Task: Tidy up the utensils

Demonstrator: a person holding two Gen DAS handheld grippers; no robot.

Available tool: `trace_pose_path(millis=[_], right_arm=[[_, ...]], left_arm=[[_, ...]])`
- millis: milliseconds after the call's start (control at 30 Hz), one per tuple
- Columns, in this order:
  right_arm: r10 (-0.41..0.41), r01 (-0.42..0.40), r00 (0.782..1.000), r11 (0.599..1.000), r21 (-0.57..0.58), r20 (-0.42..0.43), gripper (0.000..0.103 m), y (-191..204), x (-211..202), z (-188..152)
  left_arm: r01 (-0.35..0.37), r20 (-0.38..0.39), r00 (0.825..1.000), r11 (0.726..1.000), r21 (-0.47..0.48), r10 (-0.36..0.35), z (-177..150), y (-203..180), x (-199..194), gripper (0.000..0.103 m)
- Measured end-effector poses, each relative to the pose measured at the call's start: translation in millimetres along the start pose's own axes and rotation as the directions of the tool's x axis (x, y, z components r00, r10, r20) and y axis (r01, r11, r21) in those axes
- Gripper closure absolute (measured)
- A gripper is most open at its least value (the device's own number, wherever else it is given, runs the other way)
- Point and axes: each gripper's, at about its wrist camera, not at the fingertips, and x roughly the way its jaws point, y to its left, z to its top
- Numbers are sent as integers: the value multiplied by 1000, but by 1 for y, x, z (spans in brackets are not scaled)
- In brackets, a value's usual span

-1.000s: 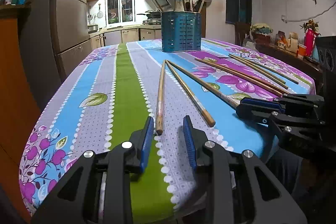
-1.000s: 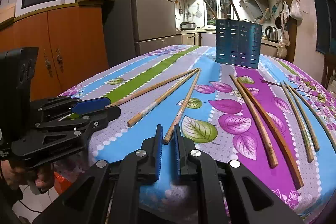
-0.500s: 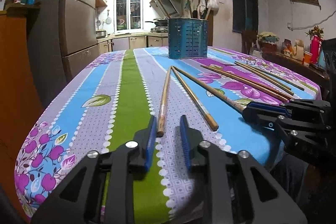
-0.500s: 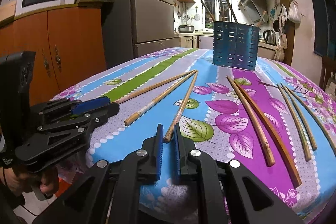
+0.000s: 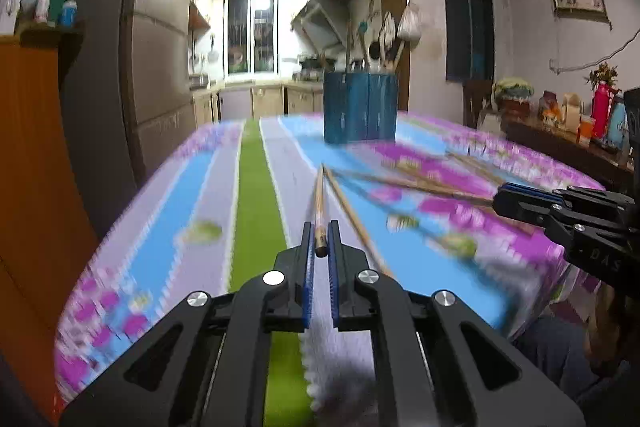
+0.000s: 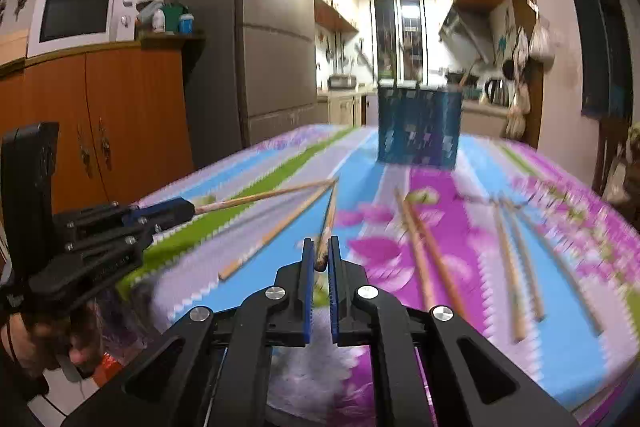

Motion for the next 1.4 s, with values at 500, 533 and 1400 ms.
trace_pose_path(millis=[500, 533, 1400], right_arm=[[87, -64, 977, 990, -122, 195, 96, -38, -23, 128], [93, -73, 978, 991, -113, 186, 96, -43, -18, 136], [137, -121, 965, 989, -87, 223, 96, -117, -5, 265]], left_arm=[[33, 169, 985, 998, 51, -41, 118, 4, -1, 98], [44, 166, 985, 998, 45, -51, 128, 5, 5, 98], [44, 215, 975, 995, 87, -62, 265, -17, 38, 98]])
